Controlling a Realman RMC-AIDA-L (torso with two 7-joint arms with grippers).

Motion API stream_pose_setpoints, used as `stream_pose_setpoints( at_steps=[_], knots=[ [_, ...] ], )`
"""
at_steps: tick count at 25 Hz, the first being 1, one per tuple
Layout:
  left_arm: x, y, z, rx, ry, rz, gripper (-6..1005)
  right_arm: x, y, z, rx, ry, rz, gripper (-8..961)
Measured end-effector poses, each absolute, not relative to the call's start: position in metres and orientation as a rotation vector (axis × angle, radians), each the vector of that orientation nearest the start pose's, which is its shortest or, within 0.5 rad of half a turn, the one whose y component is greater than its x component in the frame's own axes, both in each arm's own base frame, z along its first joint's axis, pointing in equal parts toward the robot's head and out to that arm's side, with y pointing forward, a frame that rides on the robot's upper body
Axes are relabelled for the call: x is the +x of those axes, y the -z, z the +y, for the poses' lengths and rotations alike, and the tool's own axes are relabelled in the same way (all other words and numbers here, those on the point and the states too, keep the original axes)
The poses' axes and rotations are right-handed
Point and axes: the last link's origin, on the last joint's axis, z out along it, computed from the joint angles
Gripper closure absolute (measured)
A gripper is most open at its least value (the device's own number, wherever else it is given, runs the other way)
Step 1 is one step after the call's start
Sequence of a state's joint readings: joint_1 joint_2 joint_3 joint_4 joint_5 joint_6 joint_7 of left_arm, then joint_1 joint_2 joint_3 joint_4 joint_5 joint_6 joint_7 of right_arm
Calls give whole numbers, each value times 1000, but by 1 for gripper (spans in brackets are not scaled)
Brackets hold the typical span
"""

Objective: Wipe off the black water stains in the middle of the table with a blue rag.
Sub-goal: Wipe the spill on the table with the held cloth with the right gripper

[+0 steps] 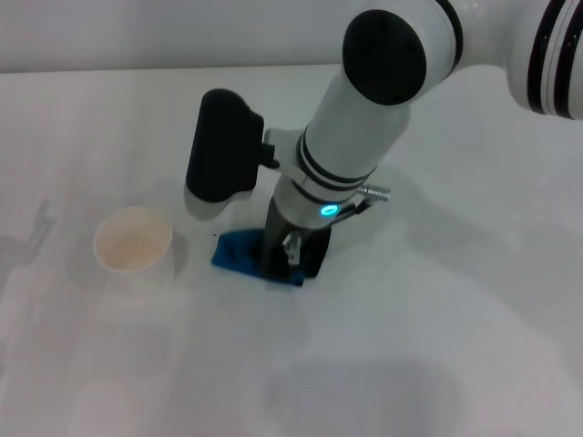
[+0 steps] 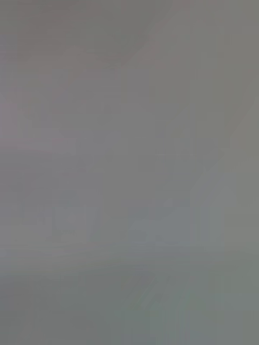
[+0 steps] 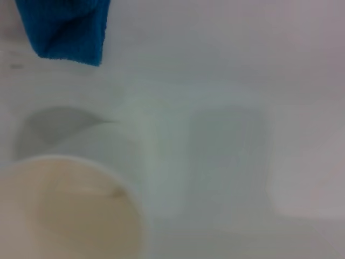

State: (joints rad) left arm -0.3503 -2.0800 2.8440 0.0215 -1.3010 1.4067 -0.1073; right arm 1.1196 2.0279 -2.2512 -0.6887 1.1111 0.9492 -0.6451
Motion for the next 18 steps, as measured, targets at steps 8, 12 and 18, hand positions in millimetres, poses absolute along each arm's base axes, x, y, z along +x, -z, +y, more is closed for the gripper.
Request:
stream_pose_setpoints(
  at_steps=[8,12,18],
  knots=[
    [-352,-1,282,-1630,630,-368,112,136,137,393,-2718,697,242,892],
    [-353,0,282,-1632,626,-371,112,139,132,403,-2646,690,238,892],
    [-352,0,283,-1634,624,-372,111,144,125,418,-2564,658,294,893]
  ],
)
